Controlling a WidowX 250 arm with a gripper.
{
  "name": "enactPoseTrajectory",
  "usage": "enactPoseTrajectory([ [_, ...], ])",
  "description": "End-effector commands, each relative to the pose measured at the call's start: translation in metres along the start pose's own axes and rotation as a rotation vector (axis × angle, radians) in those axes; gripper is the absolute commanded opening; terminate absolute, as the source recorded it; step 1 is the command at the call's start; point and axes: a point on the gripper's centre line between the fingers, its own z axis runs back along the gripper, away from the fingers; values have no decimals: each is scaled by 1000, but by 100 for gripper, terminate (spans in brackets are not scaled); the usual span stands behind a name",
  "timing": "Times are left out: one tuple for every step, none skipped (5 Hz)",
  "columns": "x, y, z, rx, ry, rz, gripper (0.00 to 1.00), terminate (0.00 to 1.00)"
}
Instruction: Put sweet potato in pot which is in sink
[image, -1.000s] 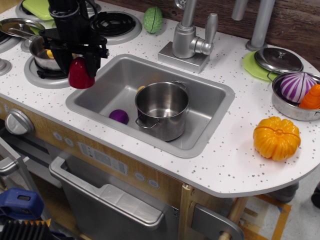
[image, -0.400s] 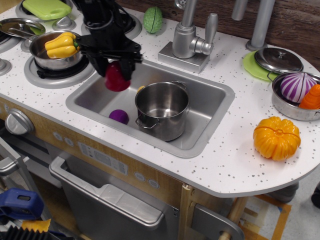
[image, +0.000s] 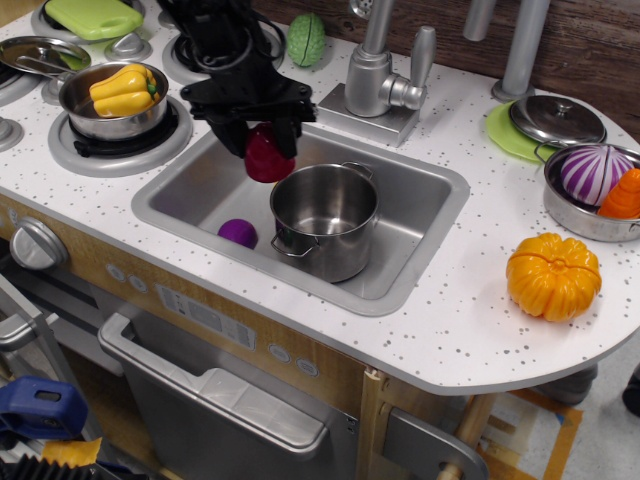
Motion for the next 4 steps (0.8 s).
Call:
enactPoseTrajectory([
  [-1,-17,-2,8,5,-11,0,0],
  [-1,-22,-4,13,2,-21,0,0],
  [-4,-22,-8,-11,-20,-21,100,0],
  [-3,-21,-8,-30,-35,-27,100,0],
])
